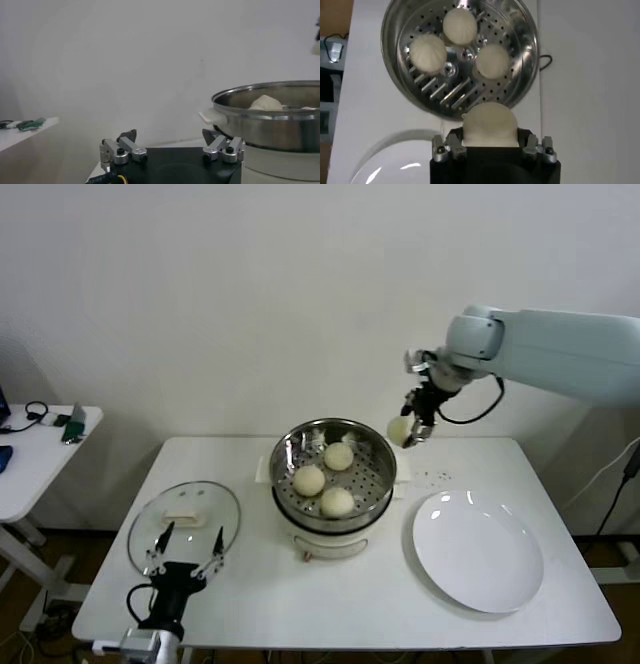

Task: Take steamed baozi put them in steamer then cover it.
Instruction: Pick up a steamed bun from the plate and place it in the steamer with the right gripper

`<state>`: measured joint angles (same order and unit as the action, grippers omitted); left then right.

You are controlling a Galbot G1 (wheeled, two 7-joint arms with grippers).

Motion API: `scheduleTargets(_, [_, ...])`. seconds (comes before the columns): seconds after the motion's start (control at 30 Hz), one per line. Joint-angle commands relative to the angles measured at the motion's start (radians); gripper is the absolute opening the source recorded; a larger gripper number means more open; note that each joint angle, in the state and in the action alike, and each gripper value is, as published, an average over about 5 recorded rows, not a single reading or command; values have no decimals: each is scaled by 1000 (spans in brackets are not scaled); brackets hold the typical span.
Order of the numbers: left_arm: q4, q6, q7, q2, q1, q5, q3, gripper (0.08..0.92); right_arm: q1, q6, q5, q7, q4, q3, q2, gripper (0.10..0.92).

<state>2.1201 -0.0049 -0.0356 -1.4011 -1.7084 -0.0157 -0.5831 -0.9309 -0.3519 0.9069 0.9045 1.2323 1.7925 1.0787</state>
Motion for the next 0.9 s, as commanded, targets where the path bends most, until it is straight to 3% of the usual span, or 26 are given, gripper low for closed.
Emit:
scheduleTargets(0.03, [-7, -2, -1, 9, 4, -17, 5, 823, 58, -32, 99, -40, -20, 49, 215, 688])
scheduleTargets(0.7, [-34, -13, -3, 13, 1, -46, -12, 823, 215, -35, -51, -49, -123, 44, 237, 697])
scheduleTargets(0.9, [-36, -15, -3, 14, -4, -51, -16, 823, 218, -60, -56, -52, -131, 21, 234, 774])
